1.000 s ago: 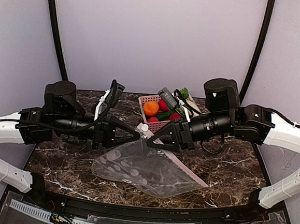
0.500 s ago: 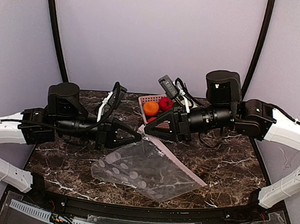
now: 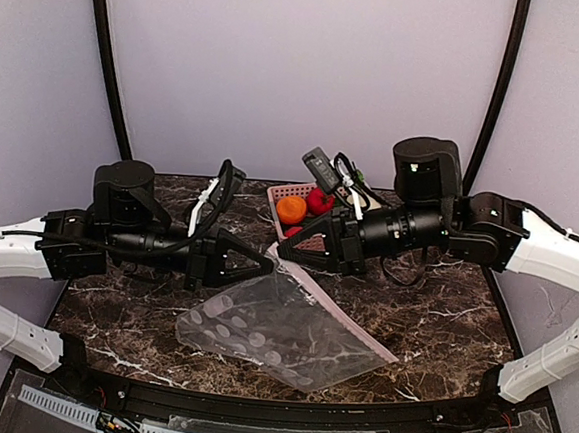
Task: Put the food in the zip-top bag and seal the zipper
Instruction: Unzip the zipper from the zipper food storage bag.
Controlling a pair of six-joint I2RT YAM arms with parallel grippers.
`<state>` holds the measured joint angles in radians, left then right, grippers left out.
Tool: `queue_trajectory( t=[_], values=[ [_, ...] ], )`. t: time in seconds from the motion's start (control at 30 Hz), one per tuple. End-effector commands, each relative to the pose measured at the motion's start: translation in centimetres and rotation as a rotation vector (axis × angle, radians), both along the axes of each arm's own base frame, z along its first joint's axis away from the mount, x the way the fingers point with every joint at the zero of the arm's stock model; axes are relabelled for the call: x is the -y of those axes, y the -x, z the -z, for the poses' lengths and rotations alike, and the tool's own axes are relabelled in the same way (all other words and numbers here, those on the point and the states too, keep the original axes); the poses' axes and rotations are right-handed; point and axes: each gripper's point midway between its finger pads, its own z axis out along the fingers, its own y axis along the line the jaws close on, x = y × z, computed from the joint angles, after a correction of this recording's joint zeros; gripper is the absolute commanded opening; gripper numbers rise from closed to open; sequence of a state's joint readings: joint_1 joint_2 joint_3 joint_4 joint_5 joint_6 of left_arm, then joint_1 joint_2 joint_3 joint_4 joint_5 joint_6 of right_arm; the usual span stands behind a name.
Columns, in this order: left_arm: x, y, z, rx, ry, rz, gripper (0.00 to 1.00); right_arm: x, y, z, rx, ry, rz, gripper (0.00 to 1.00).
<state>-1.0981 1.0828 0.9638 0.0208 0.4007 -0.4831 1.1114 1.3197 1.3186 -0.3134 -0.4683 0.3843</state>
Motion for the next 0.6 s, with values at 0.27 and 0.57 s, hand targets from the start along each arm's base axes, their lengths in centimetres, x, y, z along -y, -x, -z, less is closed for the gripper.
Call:
queue_trajectory(
  t=[0.27, 0.57],
  values=[
    [-1.4, -1.2, 0.5, 0.019, -0.003, -0.107, 0.01, -0.2, -0.8, -0.5, 0.023, -0.021, 0.029, 0.03],
    [-2.1, -1.8, 0.5, 0.021, -0.005, -0.160, 0.01, -0.2, -0.9, 0.1, 0.019, -0.011, 0.034, 0.02]
  ],
)
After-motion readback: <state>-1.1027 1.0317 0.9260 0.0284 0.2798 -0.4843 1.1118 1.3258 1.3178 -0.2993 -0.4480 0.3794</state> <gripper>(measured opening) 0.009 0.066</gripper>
